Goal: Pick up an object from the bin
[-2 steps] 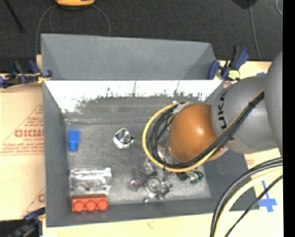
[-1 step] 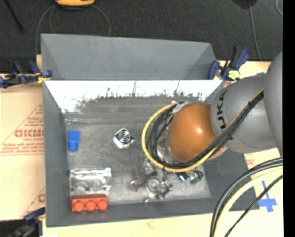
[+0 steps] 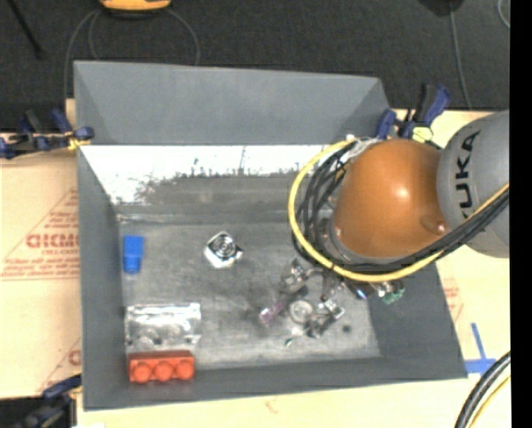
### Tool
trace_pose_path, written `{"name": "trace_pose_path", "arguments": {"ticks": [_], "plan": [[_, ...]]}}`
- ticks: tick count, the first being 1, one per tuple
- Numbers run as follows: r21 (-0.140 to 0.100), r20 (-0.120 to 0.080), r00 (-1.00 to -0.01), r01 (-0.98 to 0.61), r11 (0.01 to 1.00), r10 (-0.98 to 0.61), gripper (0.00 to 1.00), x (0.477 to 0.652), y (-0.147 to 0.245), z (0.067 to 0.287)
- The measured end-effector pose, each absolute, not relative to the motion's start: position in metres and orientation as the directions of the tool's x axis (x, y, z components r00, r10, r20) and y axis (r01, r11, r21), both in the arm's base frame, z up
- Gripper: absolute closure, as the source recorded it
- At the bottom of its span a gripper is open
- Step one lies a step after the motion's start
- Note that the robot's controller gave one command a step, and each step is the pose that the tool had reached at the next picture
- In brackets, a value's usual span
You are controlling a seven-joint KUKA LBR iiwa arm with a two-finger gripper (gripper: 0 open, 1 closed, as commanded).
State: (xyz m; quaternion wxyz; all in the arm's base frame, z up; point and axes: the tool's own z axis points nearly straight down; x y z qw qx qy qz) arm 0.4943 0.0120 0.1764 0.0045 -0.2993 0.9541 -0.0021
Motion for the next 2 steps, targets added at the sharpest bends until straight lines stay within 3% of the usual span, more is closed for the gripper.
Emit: {"name": "trace_pose_path", "arguments": {"ticks": [1, 2], "plan": [[0.0, -0.007, -0.852, -0.524, 0.852, -0.524, 1.0, 0.494, -0.029, 0.074], [-0.005, -0.019, -0.96, -0.28, 0.96, -0.28, 1.0, 0.482, -0.032, 0.076]]}}
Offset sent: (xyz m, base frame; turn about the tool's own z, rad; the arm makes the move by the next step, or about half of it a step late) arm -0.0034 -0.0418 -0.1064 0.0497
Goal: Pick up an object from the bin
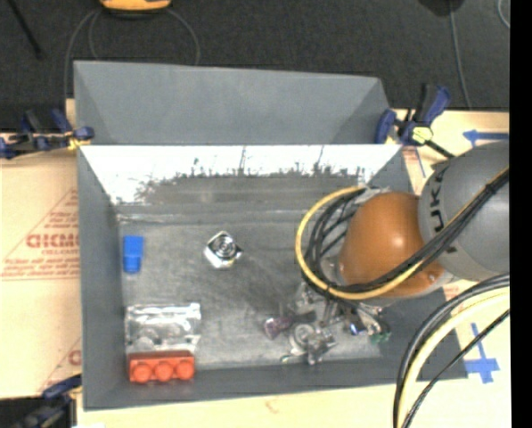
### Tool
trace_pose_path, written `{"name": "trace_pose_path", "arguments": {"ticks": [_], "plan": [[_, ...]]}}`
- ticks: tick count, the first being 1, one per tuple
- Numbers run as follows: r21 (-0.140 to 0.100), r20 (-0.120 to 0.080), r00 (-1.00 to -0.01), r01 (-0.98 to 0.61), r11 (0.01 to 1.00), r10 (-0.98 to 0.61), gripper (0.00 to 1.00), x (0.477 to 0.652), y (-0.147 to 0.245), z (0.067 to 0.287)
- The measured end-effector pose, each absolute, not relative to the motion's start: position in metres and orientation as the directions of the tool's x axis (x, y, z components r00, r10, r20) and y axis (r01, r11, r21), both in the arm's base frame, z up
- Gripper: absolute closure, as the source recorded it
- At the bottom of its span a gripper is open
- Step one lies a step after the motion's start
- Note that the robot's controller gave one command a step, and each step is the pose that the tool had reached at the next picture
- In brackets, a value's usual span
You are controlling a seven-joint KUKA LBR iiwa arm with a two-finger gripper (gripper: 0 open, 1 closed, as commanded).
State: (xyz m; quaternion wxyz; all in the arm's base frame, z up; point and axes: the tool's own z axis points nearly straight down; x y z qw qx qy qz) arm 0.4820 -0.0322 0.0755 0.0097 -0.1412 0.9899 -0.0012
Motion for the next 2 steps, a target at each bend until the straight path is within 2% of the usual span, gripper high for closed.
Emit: {"name": "trace_pose_path", "arguments": {"ticks": [1, 2], "plan": [[-0.005, -0.008, -0.952, -0.305, 0.952, -0.305, 1.0, 0.475, -0.034, 0.194], [-0.006, -0.011, -0.945, -0.327, 0.945, -0.327, 1.0, 0.484, -0.035, 0.275]]}}
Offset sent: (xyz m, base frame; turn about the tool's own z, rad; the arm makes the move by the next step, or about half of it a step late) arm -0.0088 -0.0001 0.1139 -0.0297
